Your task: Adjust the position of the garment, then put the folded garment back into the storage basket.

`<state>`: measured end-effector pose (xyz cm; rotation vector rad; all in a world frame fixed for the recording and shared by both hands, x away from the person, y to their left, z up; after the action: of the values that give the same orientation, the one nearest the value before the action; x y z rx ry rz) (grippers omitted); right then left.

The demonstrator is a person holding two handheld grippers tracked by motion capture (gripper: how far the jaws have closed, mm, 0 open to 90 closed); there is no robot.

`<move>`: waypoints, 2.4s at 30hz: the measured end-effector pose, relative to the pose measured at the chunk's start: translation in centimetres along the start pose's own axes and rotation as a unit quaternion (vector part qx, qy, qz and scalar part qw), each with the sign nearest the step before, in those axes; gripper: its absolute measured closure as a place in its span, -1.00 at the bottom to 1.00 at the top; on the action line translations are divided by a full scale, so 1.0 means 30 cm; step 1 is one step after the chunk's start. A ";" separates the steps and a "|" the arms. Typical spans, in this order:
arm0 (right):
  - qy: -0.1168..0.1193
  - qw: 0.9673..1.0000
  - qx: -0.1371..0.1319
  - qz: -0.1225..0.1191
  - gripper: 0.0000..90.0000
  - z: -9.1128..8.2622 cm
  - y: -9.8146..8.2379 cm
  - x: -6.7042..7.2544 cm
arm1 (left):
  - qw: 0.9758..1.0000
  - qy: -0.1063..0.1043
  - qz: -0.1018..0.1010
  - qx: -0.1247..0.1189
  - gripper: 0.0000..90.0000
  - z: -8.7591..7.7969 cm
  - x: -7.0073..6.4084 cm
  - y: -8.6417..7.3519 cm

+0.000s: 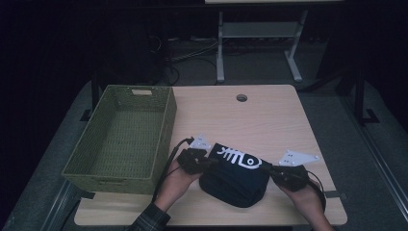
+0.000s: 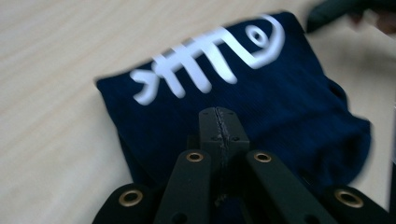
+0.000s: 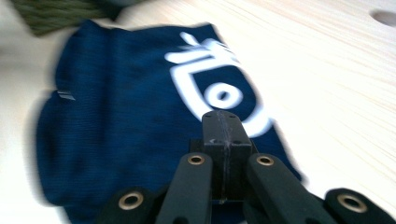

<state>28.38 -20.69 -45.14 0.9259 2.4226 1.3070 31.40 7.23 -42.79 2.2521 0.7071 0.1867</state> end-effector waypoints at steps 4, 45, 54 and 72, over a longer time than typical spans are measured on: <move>-0.015 0.999 0.025 0.016 1.00 0.039 -0.027 -0.056 | 0.999 0.012 0.009 0.028 1.00 0.006 -0.015 -0.042; -0.117 0.987 0.067 0.085 -0.66 -0.066 -0.235 -0.133 | 0.997 0.034 -0.061 0.034 -0.42 0.079 0.158 0.002; -0.119 0.987 0.061 0.090 -0.69 -0.062 -0.238 -0.143 | 0.997 0.026 -0.062 0.050 -0.51 0.143 0.182 -0.007; -0.119 0.987 0.061 0.090 -0.70 -0.060 -0.236 -0.145 | 0.997 0.004 -0.040 0.066 -0.42 0.191 0.171 -0.045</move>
<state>27.91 -27.45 -50.28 1.2820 2.2975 1.0406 37.05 7.18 -48.20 2.3449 0.8334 0.1134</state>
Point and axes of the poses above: each handheld gripper's, and its own axes: z roughly forward along the jaws, y roughly out of its top, x roughly to its left, the point moved 3 cm from there along z, roughly forward along the jaws, and after that the axes turned 4 degrees about y, right-handed, at the moved point
